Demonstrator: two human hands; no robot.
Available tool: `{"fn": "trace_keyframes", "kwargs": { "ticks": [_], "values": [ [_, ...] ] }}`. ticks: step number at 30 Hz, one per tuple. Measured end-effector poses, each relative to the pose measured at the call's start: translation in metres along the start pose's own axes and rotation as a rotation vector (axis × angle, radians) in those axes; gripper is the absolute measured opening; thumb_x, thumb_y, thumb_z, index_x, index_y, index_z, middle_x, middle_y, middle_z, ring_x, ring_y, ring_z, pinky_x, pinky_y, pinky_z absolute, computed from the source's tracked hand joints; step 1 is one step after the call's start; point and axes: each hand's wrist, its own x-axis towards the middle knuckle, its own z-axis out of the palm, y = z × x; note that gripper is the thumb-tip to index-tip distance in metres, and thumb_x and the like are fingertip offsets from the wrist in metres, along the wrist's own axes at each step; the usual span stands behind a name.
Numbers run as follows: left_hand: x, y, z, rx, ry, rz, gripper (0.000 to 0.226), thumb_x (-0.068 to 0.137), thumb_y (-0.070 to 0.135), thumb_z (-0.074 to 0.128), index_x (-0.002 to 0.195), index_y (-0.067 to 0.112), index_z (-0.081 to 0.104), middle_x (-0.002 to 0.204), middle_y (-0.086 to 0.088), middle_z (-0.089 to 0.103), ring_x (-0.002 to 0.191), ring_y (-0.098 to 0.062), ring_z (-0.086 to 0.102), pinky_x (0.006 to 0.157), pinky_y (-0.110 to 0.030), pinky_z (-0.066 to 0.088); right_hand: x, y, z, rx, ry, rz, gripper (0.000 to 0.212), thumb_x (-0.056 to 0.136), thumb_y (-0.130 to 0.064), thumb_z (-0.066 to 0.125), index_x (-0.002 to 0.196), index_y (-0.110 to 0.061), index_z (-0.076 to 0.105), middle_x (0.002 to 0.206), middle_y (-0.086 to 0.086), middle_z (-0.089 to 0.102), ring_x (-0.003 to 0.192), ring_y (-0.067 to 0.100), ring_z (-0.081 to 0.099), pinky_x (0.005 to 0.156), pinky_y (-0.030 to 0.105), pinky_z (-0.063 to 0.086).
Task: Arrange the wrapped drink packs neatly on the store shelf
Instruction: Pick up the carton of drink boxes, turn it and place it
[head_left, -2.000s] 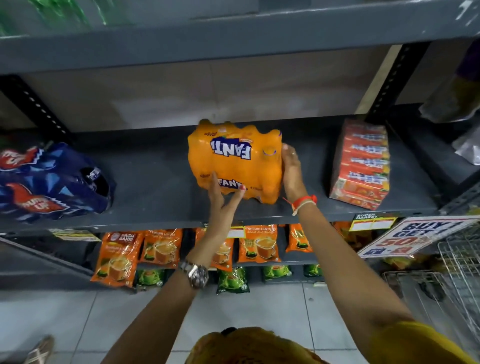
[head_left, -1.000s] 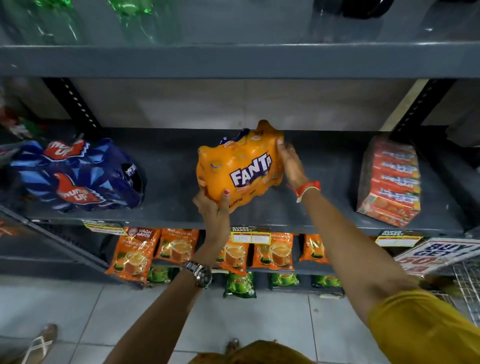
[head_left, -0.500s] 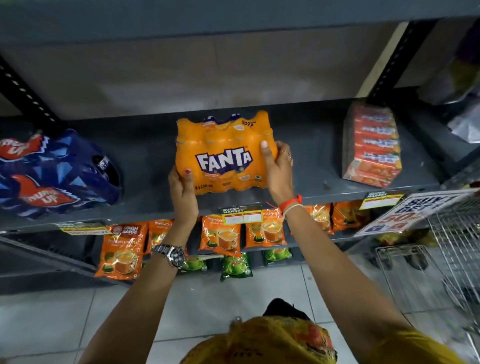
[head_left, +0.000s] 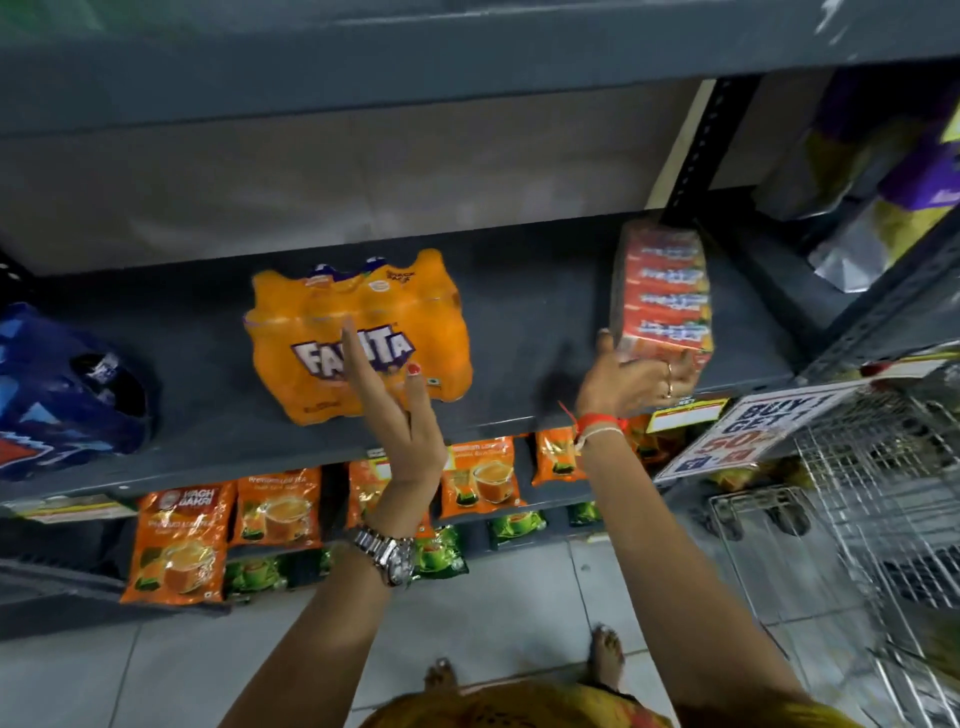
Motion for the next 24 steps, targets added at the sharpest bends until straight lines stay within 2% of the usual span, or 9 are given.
{"fn": "trace_keyframes", "kwargs": {
  "ticks": [2,4,5,8,11,13,16,20,24],
  "values": [
    [-0.013,0.007,0.028,0.017,-0.081,0.015,0.061,0.096,0.031,0.035,0.142,-0.003,0.015,0.152,-0.012,0.019,0.144,-0.016,0.015,0.118,-0.031,0.018,0.028,0.015,-0.004,-0.121,-0.098,0.035,0.111,0.066,-0.047,0.080,0.145,0.001,0.019,0.149,0.025,0.024,0.138,0.039,0.025,0.113,0.041,0.020],
    [-0.022,0.010,0.057,0.035,-0.170,0.004,0.057,0.094,0.024,0.037,0.143,0.001,0.018,0.153,-0.012,0.020,0.145,-0.020,0.015,0.120,-0.034,0.015,0.049,0.028,-0.007,-0.199,-0.283,0.131,0.139,0.043,-0.074,0.077,0.144,0.003,0.022,0.148,0.024,0.030,0.135,0.037,0.031,0.113,0.042,0.025],
    [-0.025,0.010,0.068,0.051,-0.195,-0.009,0.057,0.094,0.025,0.038,0.143,0.003,0.019,0.153,-0.008,0.020,0.145,-0.019,0.014,0.120,-0.033,0.013,0.057,0.031,-0.008,-0.232,-0.357,0.152,0.146,0.033,-0.079,0.076,0.143,0.004,0.024,0.145,0.025,0.035,0.132,0.037,0.036,0.112,0.043,0.029],
    [-0.028,0.012,0.101,0.089,-0.258,-0.048,0.058,0.094,0.034,0.038,0.144,0.012,0.019,0.152,0.001,0.018,0.145,-0.010,0.011,0.120,-0.029,0.012,0.078,0.015,-0.012,-0.288,-0.285,0.037,0.125,0.048,-0.048,0.088,0.141,0.002,0.021,0.138,0.023,0.038,0.127,0.039,0.039,0.110,0.043,0.029],
    [-0.028,0.015,0.130,0.152,-0.376,-0.011,0.057,0.095,0.024,0.042,0.145,0.012,0.018,0.151,0.006,0.015,0.143,-0.003,0.006,0.115,-0.011,0.006,0.092,0.008,-0.015,-0.345,-0.341,-0.008,0.124,0.050,-0.041,0.090,0.143,-0.001,0.019,0.138,0.019,0.035,0.128,0.037,0.038,0.111,0.043,0.029],
    [-0.025,0.013,0.151,0.152,-0.447,-0.043,0.056,0.095,0.021,0.043,0.145,0.014,0.019,0.152,0.005,0.019,0.143,-0.007,0.010,0.116,-0.015,0.009,0.108,0.011,-0.018,-0.355,-0.412,-0.008,0.123,0.051,-0.038,0.090,0.144,-0.002,0.018,0.140,0.018,0.033,0.131,0.035,0.036,0.113,0.041,0.027],
    [-0.012,0.003,0.181,0.089,-0.452,-0.279,0.055,0.094,0.023,0.045,0.144,0.015,0.024,0.154,-0.004,0.023,0.142,-0.015,0.019,0.115,-0.028,0.018,0.143,0.011,-0.027,-0.347,-0.575,-0.090,0.114,0.052,-0.032,0.090,0.140,-0.003,0.024,0.140,0.016,0.032,0.133,0.033,0.034,0.114,0.036,0.027],
    [0.020,-0.011,0.211,0.001,-0.408,-0.581,0.055,0.093,0.028,0.047,0.142,0.011,0.029,0.152,-0.008,0.028,0.139,-0.020,0.028,0.116,-0.031,0.021,0.196,0.008,-0.035,-0.353,-0.796,-0.245,0.096,0.053,-0.021,0.090,0.130,-0.005,0.036,0.130,0.012,0.035,0.127,0.028,0.036,0.107,0.024,0.029],
    [0.055,-0.018,0.228,0.031,-0.385,-0.702,0.042,0.093,0.029,0.047,0.126,0.004,0.050,0.138,-0.013,0.046,0.125,-0.025,0.044,0.106,-0.032,0.032,0.235,-0.007,-0.037,-0.435,-1.034,-0.445,0.109,0.034,-0.038,0.081,0.130,-0.007,0.042,0.122,0.010,0.039,0.119,0.023,0.038,0.094,0.017,0.029]
  ]
}}
